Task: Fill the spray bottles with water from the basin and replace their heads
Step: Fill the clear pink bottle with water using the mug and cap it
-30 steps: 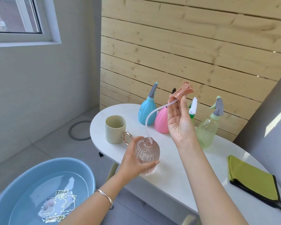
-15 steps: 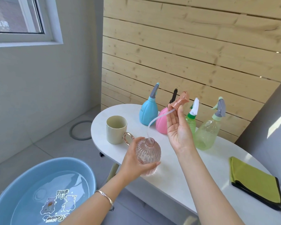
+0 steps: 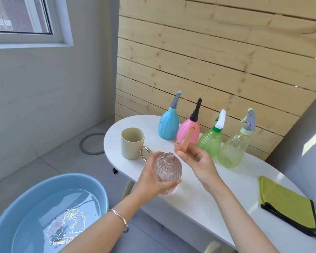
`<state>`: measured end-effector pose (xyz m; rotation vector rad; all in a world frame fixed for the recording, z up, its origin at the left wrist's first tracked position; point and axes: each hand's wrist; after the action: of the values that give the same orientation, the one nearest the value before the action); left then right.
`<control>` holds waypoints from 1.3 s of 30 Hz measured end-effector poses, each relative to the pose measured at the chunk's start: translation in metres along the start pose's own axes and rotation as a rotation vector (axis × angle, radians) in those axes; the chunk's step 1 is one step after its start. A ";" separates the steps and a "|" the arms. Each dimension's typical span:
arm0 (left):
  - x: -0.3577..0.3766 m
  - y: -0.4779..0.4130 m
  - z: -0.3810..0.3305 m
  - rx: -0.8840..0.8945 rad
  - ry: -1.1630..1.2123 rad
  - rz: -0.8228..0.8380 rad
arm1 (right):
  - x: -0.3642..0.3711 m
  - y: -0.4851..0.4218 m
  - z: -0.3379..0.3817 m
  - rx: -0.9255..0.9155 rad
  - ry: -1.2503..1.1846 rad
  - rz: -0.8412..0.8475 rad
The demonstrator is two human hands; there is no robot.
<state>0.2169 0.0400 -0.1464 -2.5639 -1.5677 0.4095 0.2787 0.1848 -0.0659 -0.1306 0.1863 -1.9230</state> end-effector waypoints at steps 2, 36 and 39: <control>0.000 -0.001 -0.001 -0.004 0.002 0.004 | 0.001 -0.002 0.000 0.001 0.035 0.035; 0.003 -0.001 -0.025 0.043 0.065 -0.201 | 0.016 -0.008 0.012 0.030 0.458 -0.008; 0.003 -0.003 -0.031 0.038 0.079 -0.236 | 0.022 -0.005 0.010 0.055 0.488 -0.106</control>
<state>0.2245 0.0453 -0.1167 -2.2999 -1.7872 0.3065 0.2681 0.1655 -0.0553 0.3764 0.4584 -2.0363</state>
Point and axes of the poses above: each hand's wrist, its own y-axis away from the middle knuckle, its own x-axis out of the palm, z = x × y, and after that the axes turned 3 degrees about -z, right-handed
